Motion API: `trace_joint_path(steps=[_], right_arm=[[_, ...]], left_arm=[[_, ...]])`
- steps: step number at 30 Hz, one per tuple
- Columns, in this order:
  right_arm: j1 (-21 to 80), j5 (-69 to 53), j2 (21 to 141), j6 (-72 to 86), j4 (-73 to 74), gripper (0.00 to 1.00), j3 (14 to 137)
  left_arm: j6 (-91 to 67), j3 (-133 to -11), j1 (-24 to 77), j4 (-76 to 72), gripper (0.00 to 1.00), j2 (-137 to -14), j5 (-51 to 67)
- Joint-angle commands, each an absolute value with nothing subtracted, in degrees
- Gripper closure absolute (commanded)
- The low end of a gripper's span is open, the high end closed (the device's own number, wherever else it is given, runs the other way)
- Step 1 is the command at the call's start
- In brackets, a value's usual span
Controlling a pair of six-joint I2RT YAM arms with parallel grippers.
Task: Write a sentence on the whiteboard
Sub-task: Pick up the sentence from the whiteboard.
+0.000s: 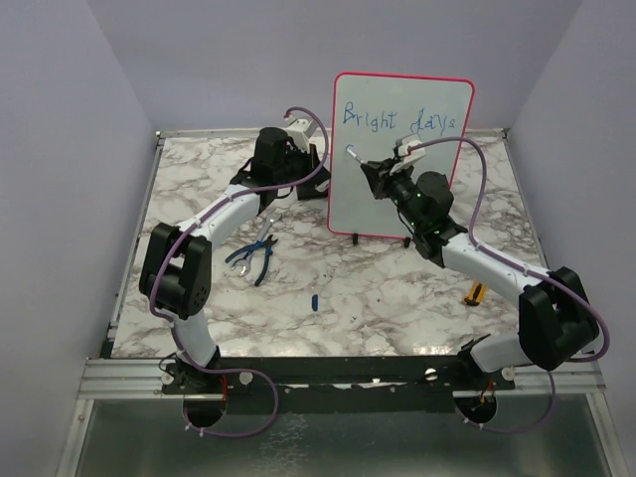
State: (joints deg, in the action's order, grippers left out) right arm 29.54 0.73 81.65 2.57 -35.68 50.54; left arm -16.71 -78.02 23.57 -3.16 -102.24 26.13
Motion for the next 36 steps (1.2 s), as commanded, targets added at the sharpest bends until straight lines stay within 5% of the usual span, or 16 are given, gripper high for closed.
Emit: trace_joint_path(steps=[1,36], right_arm=[[29.87,3.39,81.95,1.18,-33.60,0.99,49.93],[30.06,4.57,81.36,0.66,-35.24,0.99,50.99]], left_arm=[[-16.79,-79.10,24.35,-4.04,0.94,-101.92,27.86],[-16.57,-78.93,24.37,-3.96,0.96,-101.30,27.69]])
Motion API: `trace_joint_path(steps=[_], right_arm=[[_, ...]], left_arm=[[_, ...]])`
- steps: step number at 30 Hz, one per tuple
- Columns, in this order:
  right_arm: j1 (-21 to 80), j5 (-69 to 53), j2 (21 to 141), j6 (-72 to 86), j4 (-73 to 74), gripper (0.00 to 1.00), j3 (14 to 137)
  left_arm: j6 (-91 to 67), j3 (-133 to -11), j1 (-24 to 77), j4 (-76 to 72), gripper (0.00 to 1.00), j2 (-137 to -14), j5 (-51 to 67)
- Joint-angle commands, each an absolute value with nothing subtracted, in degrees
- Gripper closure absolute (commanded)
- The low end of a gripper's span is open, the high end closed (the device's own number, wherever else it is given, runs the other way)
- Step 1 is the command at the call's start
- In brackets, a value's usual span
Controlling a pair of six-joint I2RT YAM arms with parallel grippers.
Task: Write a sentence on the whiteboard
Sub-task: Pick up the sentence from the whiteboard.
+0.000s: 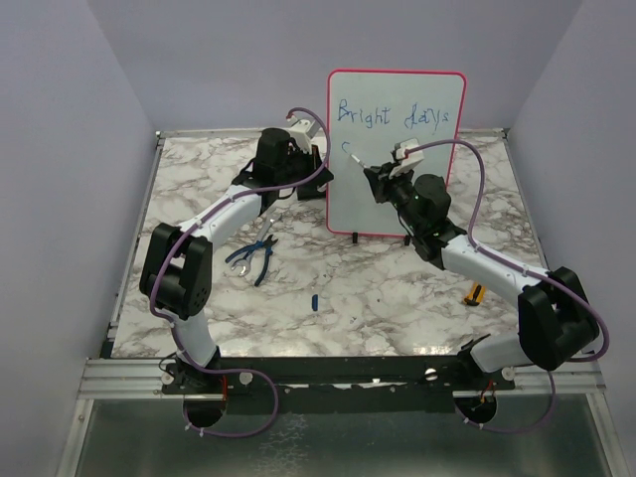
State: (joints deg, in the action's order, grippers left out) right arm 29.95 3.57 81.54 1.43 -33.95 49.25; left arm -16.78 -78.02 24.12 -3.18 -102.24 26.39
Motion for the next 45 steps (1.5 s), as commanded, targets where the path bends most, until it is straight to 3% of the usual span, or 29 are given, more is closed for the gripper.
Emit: trace_joint_path(steps=[1,45], right_arm=[[30.04,4.58,81.38,0.70,-35.31,0.99,51.05],[30.06,5.76,81.67,0.59,-35.20,0.99,49.81]], left_arm=[[-16.57,-78.93,24.36,-3.96,0.96,-101.18,27.69],[-16.20,-78.84,24.36,-3.60,0.96,-100.51,27.29]])
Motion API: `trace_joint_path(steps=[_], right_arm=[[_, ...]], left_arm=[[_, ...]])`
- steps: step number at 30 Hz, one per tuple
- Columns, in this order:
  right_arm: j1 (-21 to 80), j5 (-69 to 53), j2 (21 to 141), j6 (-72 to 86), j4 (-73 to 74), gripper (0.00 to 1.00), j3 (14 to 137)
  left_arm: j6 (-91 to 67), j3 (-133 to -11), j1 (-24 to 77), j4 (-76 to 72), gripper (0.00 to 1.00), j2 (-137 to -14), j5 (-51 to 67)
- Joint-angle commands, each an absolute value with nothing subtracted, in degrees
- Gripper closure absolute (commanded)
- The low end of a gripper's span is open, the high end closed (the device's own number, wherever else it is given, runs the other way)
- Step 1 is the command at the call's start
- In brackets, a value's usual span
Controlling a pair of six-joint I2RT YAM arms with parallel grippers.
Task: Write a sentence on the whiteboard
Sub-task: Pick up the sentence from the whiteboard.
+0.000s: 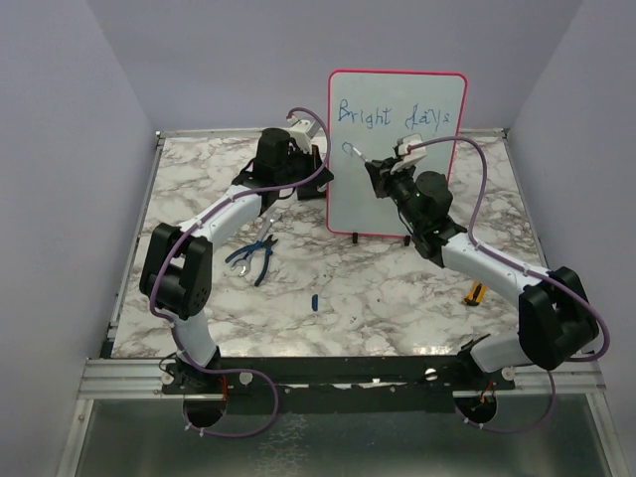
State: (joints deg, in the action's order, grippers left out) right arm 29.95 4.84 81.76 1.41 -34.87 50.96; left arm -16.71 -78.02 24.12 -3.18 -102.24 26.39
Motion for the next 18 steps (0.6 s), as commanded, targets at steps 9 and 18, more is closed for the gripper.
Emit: trace_joint_path(steps=[9,18], right_arm=[[30.06,5.71,81.08,0.69,-34.41,0.99,48.80],[30.12,5.95,80.30,0.90,-34.08,0.99,47.45]], left_arm=[[-16.26,-78.84,24.35,-3.60,0.96,-100.29,27.25],[-16.28,-78.75,24.35,-3.60,0.96,-100.01,27.16]])
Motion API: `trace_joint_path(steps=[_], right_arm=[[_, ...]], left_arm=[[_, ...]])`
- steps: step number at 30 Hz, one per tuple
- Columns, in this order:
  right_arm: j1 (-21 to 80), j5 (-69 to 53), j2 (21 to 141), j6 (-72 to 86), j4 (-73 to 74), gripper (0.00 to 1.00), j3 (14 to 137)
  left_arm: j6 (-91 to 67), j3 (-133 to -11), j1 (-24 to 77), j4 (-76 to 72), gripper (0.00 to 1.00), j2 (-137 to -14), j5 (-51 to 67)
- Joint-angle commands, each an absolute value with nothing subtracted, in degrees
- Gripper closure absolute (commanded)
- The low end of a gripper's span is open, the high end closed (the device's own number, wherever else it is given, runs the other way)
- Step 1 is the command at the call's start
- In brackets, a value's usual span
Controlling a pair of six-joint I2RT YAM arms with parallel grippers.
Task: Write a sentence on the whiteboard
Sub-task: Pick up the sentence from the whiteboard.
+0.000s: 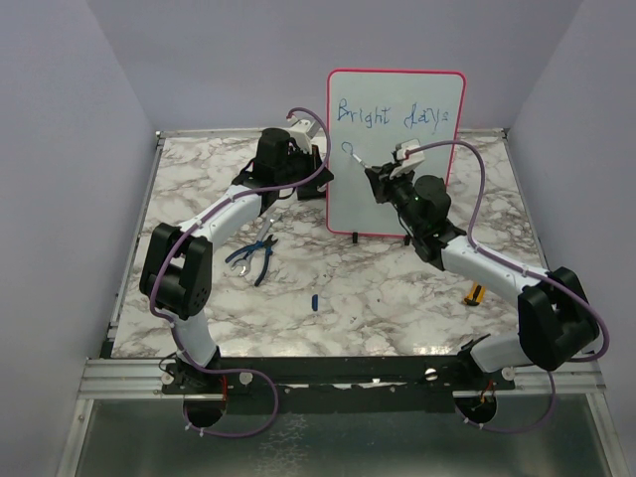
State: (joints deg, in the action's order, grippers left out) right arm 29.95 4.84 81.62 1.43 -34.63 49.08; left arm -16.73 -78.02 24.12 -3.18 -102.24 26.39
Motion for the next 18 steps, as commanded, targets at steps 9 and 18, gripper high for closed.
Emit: trace_joint_path(steps=[9,18], right_arm=[[30.14,6.87,79.42,0.85,-34.22,0.99,46.76],[30.14,8.09,78.65,0.53,-34.73,0.99,46.65]], left_arm=[[-16.27,-78.73,24.36,-3.55,0.96,-99.70,26.99],[-16.28,-78.63,24.35,-3.60,0.95,-99.36,26.75]])
